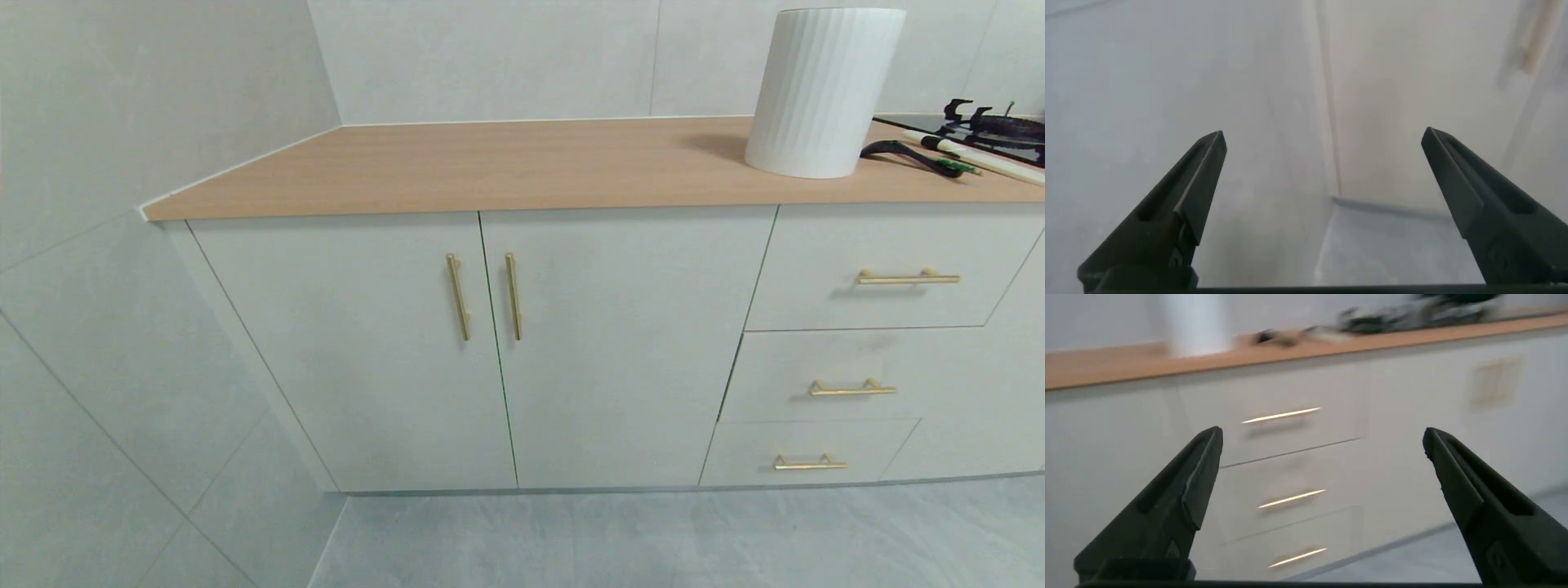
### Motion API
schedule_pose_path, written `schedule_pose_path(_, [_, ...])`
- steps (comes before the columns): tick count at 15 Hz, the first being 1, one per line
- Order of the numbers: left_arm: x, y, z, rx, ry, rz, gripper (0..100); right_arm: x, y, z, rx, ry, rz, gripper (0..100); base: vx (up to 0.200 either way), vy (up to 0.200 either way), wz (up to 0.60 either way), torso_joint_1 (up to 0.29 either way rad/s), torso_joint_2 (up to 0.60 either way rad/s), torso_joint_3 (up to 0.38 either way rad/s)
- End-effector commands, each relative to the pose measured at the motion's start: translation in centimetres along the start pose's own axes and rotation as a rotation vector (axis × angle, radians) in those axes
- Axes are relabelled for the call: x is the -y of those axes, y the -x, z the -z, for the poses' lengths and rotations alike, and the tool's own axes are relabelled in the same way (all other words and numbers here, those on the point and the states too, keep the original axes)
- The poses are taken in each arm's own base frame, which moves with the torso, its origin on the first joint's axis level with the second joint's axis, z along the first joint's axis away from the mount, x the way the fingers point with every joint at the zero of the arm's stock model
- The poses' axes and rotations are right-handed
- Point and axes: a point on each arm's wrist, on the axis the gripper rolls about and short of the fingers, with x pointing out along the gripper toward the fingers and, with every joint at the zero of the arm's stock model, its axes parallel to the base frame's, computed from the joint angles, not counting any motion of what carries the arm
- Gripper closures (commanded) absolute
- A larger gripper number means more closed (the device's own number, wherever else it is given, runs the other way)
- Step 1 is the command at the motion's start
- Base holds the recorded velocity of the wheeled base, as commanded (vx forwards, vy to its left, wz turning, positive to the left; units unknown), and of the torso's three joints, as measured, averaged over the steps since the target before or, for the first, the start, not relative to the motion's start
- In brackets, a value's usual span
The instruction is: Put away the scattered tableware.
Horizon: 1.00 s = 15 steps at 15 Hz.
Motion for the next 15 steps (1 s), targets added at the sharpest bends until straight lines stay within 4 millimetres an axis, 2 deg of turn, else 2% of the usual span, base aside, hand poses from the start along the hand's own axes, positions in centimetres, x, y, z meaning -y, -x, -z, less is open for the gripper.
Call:
schedule_pose_path(1, [0.2, 0.2, 0.6, 0.020, 0.002, -0.094, 0, 0.8, 2.7, 0.4, 0.102, 0.004, 0.152, 0, 0.000, 0.000, 0.00, 0.000, 0.00, 0.000])
schedule_pose_path(2, [0.3, 0.9, 1.6, 0.052, -0.013, -0.139, 0, 0.7, 3.5, 1.3, 0.110, 0.020, 0.166, 0, 0.000, 0.000, 0.00, 0.000, 0.00, 0.000])
schedule_pose_path(3, [0.5, 0.9, 2.4, 0.039, -0.046, -0.125, 0, 0.7, 3.5, 1.8, 0.097, 0.029, 0.155, 0, 0.000, 0.000, 0.00, 0.000, 0.00, 0.000])
schedule_pose_path(4, [1.0, 0.3, 4.4, 0.001, -0.073, -0.111, 0, 0.6, 3.4, 2.9, 0.073, 0.037, 0.141, 0, 0.000, 0.000, 0.00, 0.000, 0.00, 0.000])
schedule_pose_path(5, [1.1, 0.2, 5.0, -0.026, -0.078, -0.090, 0, 0.3, 3.1, 4.2, 0.038, 0.052, 0.093, 0, 0.000, 0.000, 0.00, 0.000, 0.00, 0.000])
schedule_pose_path(7, [1.6, 0.2, 5.4, -0.041, 0.004, 0.079, 0, -0.3, 2.7, 7.9, -0.049, 0.088, -0.035, 0, 0.000, 0.000, 0.00, 0.000, 0.00, 0.000])
schedule_pose_path(8, [1.8, 0.3, 5.4, -0.037, 0.046, 0.176, 0, -0.5, 2.7, 8.7, -0.089, 0.090, -0.089, 0, 0.000, 0.000, 0.00, 0.000, 0.00, 0.000])
schedule_pose_path(10, [2.1, 0.4, 5.8, -0.079, 0.112, 0.321, 0, -0.8, 2.8, 9.4, -0.153, 0.061, -0.203, 0, 0.000, 0.000, 0.00, 0.000, 0.00, 0.000])
schedule_pose_path(11, [2.2, 0.4, 5.9, -0.080, 0.110, 0.343, 0, -0.9, 3.0, 10.2, -0.235, 0.075, -0.267, 0, 0.000, 0.000, 0.00, 0.000, 0.00, 0.000])
schedule_pose_path(15, [2.2, 0.4, 5.9, -0.079, 0.101, 0.343, 0, -1.1, 3.2, 10.8, -0.302, 0.014, -0.371, 0, 0.000, 0.000, 0.00, 0.000, 0.00, 0.000])
